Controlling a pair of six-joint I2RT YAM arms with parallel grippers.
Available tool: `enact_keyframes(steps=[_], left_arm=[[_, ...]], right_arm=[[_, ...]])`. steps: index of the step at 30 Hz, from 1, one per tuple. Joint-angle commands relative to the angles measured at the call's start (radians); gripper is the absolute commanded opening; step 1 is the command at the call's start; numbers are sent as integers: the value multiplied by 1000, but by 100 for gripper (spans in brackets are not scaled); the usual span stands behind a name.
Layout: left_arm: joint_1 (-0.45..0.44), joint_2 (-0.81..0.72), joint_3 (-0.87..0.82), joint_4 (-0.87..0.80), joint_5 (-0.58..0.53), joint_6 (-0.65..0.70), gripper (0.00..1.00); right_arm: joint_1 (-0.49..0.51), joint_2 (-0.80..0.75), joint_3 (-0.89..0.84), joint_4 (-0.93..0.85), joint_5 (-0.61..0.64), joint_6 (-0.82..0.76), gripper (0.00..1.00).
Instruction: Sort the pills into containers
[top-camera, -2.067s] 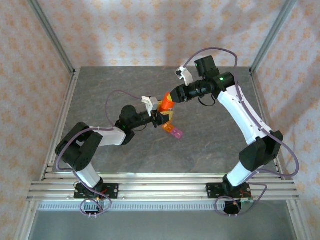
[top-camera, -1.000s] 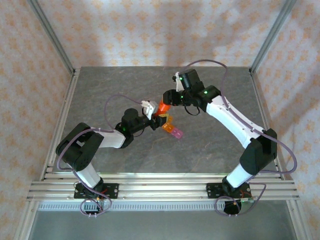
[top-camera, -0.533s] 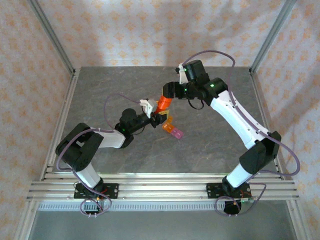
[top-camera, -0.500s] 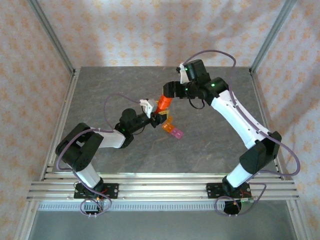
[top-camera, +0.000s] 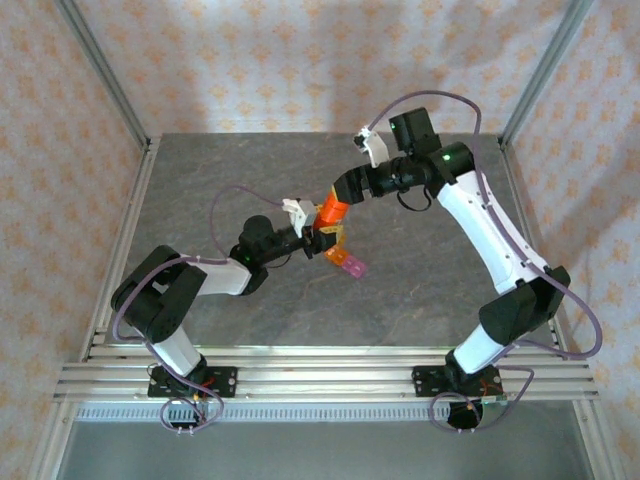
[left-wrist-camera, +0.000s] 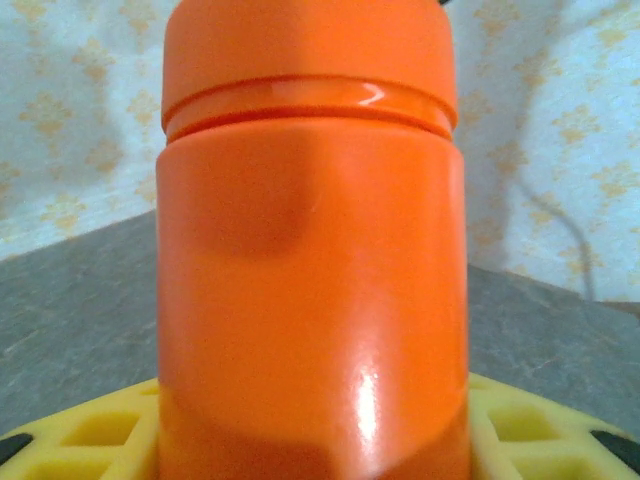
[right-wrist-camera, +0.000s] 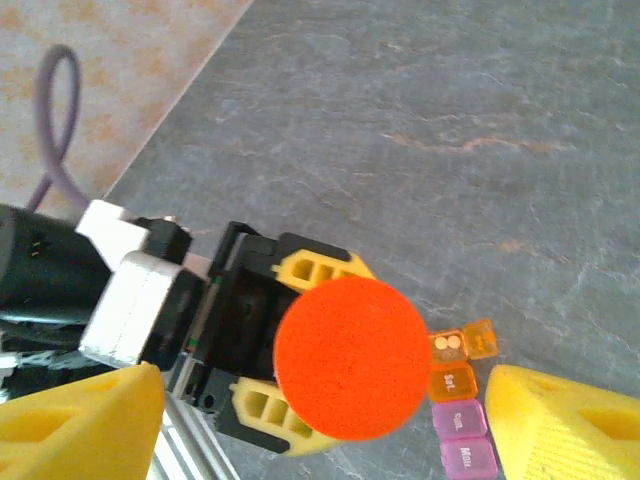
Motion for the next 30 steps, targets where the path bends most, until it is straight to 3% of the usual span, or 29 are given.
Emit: enact_keyframes(steps=[1, 11, 30], left_arm=[[12, -11, 45, 68, 61, -33, 0], [12, -6, 53, 61, 72, -39, 0], [15, -14, 52, 58, 68, -37, 0]], right_arm=[[3, 47, 61, -108, -61, -96, 83], [4, 81, 56, -112, -66, -101, 81], [5, 110, 63, -121, -80, -90, 48]])
